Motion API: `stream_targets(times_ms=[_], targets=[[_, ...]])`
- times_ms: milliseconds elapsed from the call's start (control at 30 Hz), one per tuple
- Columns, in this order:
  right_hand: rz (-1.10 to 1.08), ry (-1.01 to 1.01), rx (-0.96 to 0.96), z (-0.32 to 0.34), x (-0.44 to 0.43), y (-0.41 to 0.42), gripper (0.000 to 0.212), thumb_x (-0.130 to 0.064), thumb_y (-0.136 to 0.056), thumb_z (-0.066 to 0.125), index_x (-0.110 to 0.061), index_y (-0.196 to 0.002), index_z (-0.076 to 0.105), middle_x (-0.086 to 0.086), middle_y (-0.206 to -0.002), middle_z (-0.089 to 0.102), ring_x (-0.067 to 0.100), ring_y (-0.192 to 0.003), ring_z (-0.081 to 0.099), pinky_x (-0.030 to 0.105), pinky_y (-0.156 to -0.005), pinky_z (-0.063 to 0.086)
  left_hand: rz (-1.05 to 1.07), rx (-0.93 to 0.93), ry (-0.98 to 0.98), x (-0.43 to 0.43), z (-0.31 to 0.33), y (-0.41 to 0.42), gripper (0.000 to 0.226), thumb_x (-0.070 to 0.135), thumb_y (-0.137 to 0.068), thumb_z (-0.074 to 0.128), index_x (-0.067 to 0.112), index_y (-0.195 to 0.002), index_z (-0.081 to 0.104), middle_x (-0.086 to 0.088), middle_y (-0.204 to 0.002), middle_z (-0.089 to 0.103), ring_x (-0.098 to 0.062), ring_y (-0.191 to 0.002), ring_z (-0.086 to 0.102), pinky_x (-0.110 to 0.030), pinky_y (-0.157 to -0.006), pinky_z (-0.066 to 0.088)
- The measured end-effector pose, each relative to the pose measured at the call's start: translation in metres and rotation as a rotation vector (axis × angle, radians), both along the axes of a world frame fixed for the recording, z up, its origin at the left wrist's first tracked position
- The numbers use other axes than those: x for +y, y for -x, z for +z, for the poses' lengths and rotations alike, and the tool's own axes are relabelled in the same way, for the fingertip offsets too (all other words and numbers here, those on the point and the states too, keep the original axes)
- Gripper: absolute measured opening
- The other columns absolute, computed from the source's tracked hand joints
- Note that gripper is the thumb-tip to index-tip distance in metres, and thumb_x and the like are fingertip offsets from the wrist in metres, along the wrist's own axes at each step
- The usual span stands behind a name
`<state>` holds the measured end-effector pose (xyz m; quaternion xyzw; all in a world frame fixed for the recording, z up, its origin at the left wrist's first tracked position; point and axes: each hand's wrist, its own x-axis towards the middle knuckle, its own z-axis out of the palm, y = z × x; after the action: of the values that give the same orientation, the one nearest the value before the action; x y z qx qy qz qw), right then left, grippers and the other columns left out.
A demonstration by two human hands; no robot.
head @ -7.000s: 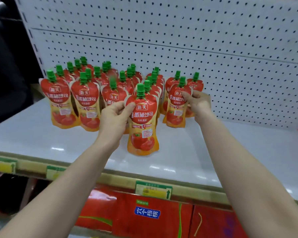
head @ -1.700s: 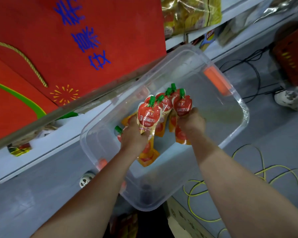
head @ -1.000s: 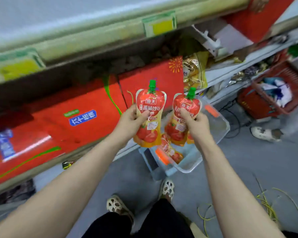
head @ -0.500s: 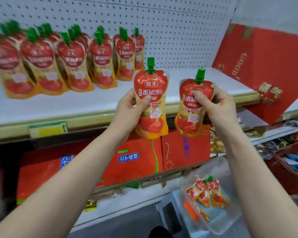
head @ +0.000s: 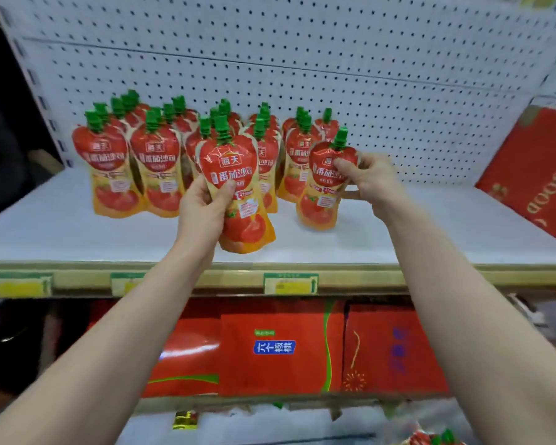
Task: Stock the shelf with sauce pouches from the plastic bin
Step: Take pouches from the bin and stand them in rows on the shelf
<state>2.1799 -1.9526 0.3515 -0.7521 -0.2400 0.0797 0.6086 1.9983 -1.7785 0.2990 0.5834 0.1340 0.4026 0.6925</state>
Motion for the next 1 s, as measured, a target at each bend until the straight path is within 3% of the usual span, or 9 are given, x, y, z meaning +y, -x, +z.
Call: stream_targets(times_ms=[67,233,367,533,700,767,867,933,1000], targets=[[0.012,0.02,0.004,-0.006,0.02,-0.02,0.013,-0.015,-0.098,0.059,-0.01,-0.086,0.063,-0.001,-0.084,0.069,0.013,-0.077,0.068,0.033,-0.065,0.059,0.014,0.026,-0.006,0.004,0.0,-0.011,0.021,0.015,-0.095,0.058,0.011,-0.116,0.059,0.003,-0.103,0.071,-0.006,-0.094,0.069,-0.024,-0.077,0.056],[-0.03,0.059,-0.03,-0.019,0.053,-0.066,0.014,-0.021,-0.092,0.061,-0.01,-0.095,0.067,0.008,-0.097,0.074,0.023,-0.087,0.073,0.05,-0.076,0.061,0.038,0.061,-0.032,0.01,-0.002,-0.039,0.024,0.021,-0.094,0.06,0.015,-0.117,0.06,0.002,-0.109,0.071,-0.012,-0.102,0.068,-0.028,-0.082,0.055],[-0.005,0.027,-0.047,-0.021,0.07,-0.085,0.005,-0.021,-0.093,0.062,-0.024,-0.09,0.066,0.008,-0.101,0.074,0.025,-0.088,0.073,0.05,-0.077,0.061,0.07,0.071,-0.04,0.011,-0.003,-0.056,0.026,0.021,-0.094,0.06,0.016,-0.119,0.061,0.004,-0.11,0.071,-0.01,-0.103,0.067,-0.026,-0.082,0.054],[0.021,0.017,-0.07,-0.022,0.08,-0.094,0.007,-0.021,-0.095,0.062,-0.02,-0.1,0.066,0.006,-0.101,0.074,0.022,-0.087,0.073,0.047,-0.075,0.062,0.073,0.085,-0.027,0.01,-0.008,-0.064,0.026,0.023,-0.093,0.061,0.018,-0.119,0.061,0.002,-0.113,0.071,-0.014,-0.106,0.067,-0.035,-0.09,0.054],[0.029,0.04,-0.078,-0.023,0.077,-0.097,0.019,-0.026,-0.094,0.064,-0.019,-0.112,0.064,0.004,-0.105,0.073,0.02,-0.089,0.072,0.046,-0.076,0.062,0.052,0.091,-0.033,0.005,-0.013,-0.068,0.028,0.023,-0.094,0.06,0.02,-0.121,0.061,0.003,-0.113,0.071,-0.013,-0.107,0.066,-0.034,-0.09,0.053],[-0.037,0.08,-0.169,-0.019,0.07,-0.093,0.027,-0.031,-0.092,0.065,-0.02,-0.116,0.061,0.001,-0.106,0.07,0.017,-0.091,0.07,0.041,-0.08,0.061,0.04,0.089,-0.021,0.002,-0.013,-0.07,0.023,0.021,-0.094,0.059,0.024,-0.117,0.062,0.005,-0.111,0.072,-0.011,-0.104,0.067,-0.032,-0.087,0.054],[-0.259,0.023,-0.479,-0.006,0.055,-0.074,0.018,-0.037,-0.091,0.064,-0.021,-0.101,0.063,-0.012,-0.082,0.064,0.003,-0.073,0.061,0.034,-0.077,0.055,0.029,0.102,-0.023,-0.001,-0.015,-0.075,0.019,0.022,-0.093,0.061,0.026,-0.111,0.064,0.006,-0.108,0.072,-0.01,-0.102,0.068,-0.032,-0.087,0.055],[-0.16,-0.064,-0.522,0.002,0.048,-0.053,0.017,-0.038,-0.091,0.063,-0.022,-0.089,0.067,-0.009,-0.078,0.067,0.006,-0.072,0.061,0.035,-0.073,0.055,0.005,0.114,-0.025,-0.005,-0.015,-0.079,0.019,0.023,-0.092,0.062,0.025,-0.111,0.064,0.005,-0.108,0.072,-0.011,-0.102,0.068,-0.034,-0.088,0.055],[0.132,-0.028,-0.371,0.007,0.045,-0.033,0.02,-0.039,-0.092,0.065,-0.02,-0.088,0.071,0.001,-0.082,0.072,0.015,-0.076,0.067,0.034,-0.065,0.057,-0.034,0.114,-0.038,-0.01,-0.015,-0.083,0.024,0.023,-0.092,0.062,0.02,-0.116,0.063,0.002,-0.11,0.072,-0.014,-0.103,0.068,-0.034,-0.089,0.055]])
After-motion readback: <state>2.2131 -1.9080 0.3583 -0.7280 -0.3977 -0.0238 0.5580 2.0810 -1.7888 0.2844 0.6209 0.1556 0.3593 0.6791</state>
